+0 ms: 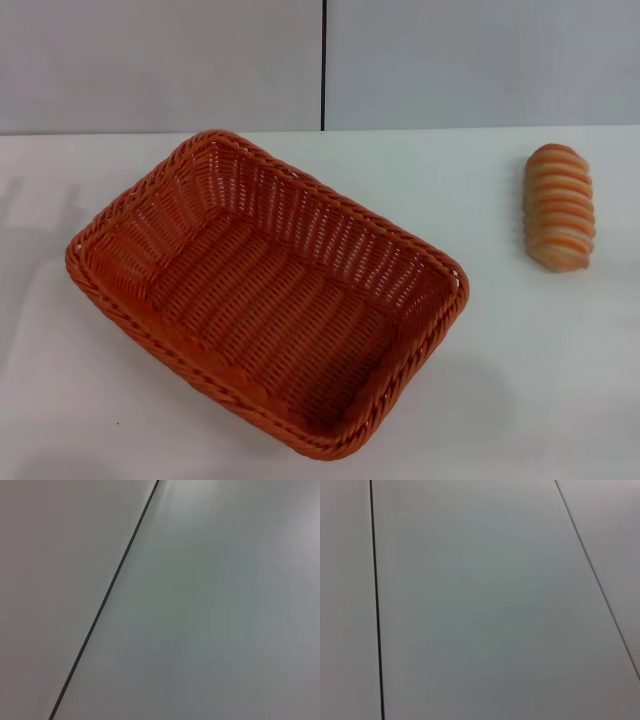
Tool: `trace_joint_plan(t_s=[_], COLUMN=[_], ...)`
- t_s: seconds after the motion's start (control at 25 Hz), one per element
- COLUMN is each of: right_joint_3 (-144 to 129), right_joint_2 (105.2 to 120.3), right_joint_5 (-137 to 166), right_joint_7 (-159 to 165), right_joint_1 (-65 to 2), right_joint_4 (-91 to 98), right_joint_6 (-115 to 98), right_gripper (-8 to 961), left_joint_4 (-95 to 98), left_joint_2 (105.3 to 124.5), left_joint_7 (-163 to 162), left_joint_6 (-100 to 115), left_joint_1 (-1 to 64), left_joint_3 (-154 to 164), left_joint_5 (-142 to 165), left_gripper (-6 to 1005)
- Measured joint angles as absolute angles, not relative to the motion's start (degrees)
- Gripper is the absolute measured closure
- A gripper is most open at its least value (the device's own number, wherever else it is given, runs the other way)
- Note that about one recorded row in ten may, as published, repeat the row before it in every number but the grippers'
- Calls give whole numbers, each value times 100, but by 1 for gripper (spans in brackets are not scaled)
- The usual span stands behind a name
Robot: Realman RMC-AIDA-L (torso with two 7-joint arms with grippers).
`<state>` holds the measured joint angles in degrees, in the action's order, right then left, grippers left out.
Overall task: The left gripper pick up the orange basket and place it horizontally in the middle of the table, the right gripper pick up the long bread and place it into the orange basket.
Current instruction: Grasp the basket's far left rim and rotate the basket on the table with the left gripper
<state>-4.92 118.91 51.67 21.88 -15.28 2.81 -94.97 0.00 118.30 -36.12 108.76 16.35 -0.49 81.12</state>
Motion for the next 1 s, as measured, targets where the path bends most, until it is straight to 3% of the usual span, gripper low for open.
trace_joint_plan(t_s=[1.0], right_joint_3=[-500], right_joint_2=[11900], right_joint_5=[5182], right_joint_7=[2193], right_joint_1=[-1583], right_joint_4=[219], right_joint_6=[-9447], right_gripper=[347], left_joint_4=[596], left_joint_2=[11795], left_joint_7=[-4964], left_joint_6=[10880], left_joint_1=[1881], left_joint_3=[-32], left_joint_5=[8168], left_gripper=[190])
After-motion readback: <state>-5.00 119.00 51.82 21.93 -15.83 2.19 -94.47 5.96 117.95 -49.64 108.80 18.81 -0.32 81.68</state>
